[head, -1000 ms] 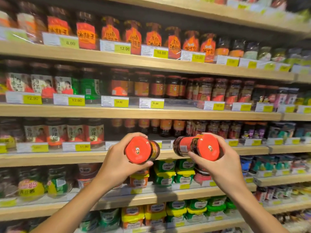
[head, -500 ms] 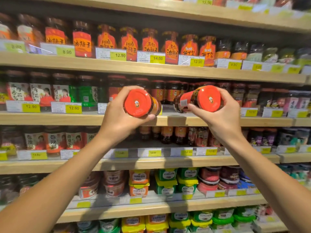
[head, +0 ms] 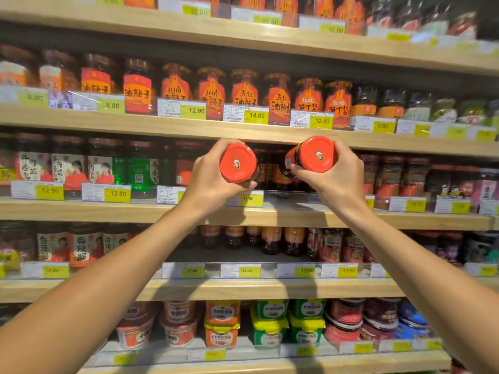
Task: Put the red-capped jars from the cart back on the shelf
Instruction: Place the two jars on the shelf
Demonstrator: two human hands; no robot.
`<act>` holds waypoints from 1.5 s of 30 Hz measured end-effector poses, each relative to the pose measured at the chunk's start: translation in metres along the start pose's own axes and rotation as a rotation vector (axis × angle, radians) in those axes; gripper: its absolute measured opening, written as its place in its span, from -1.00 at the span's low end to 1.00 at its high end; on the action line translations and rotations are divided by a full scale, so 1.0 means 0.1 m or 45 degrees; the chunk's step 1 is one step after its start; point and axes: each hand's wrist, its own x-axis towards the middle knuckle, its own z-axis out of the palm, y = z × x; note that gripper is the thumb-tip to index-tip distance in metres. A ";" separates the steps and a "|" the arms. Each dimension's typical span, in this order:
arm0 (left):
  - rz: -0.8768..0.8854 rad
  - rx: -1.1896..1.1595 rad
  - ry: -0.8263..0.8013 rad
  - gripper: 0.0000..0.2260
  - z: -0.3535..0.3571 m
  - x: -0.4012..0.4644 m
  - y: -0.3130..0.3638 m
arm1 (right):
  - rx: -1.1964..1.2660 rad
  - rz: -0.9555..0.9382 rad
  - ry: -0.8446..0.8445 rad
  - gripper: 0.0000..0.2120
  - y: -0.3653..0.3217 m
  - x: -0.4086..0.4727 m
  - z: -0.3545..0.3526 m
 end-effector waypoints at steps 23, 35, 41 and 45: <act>-0.212 0.159 -0.217 -0.45 0.44 0.26 -0.27 | -0.294 0.341 -0.186 -0.26 0.41 0.09 0.28; -0.398 0.211 -0.222 -0.34 0.49 0.29 -0.28 | -0.406 0.438 -0.190 -0.33 0.35 0.23 0.35; -0.440 0.004 -0.089 -0.44 0.47 0.36 -0.27 | -0.309 0.543 -0.129 -0.48 0.39 0.27 0.42; -0.452 -0.013 -0.107 -0.54 0.45 0.40 -0.23 | -0.336 0.545 -0.135 -0.53 0.42 0.32 0.49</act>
